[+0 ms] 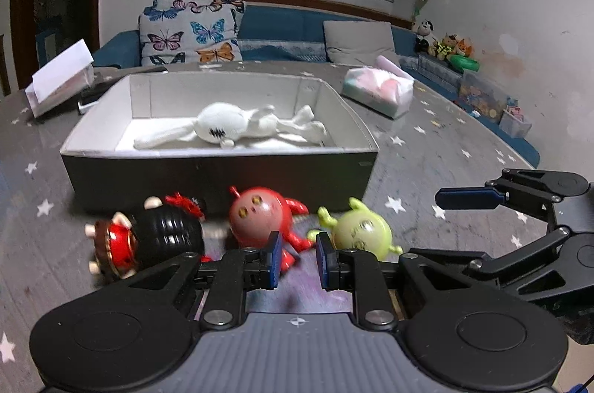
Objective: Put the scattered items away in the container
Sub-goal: 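Move the left gripper to the peanut-shaped toy and close on it, then lift the peanut toy with the left gripper and carry it into the box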
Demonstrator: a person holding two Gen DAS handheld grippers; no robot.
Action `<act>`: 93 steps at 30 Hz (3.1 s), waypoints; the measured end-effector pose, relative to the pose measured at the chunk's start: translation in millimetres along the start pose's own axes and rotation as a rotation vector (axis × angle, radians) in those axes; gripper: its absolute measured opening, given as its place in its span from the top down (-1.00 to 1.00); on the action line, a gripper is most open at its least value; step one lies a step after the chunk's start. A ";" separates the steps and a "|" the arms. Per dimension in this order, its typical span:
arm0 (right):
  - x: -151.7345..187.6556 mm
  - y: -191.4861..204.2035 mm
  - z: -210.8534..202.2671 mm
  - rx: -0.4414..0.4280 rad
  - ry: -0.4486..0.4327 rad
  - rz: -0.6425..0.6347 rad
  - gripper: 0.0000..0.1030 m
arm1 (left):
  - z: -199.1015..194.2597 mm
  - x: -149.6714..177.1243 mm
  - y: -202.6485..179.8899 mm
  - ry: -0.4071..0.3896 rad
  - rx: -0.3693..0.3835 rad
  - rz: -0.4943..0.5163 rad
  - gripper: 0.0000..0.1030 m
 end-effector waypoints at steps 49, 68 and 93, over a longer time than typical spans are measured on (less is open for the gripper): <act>40.6 12.5 13.8 0.016 0.050 -0.028 -0.31 | 13.3 17.9 -30.3 0.059 0.285 -0.070 0.30; -13.7 14.8 -8.2 0.015 -0.059 -0.114 -0.31 | -4.5 -36.3 -22.8 -0.056 0.253 -0.021 0.30; -130.1 -18.6 135.6 -0.030 0.149 -0.303 -0.31 | 105.2 -95.7 78.9 -0.002 0.199 -0.263 0.30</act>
Point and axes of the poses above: each gripper's, at about its wrist camera, not at the fingertips, and z roughly the way its jaws point, y to its left, x to its underside, the point moved 3 cm from there along z, roughly the way its jaws point, and after that the axes turned 15 degrees about z, right-handed, at the moved point
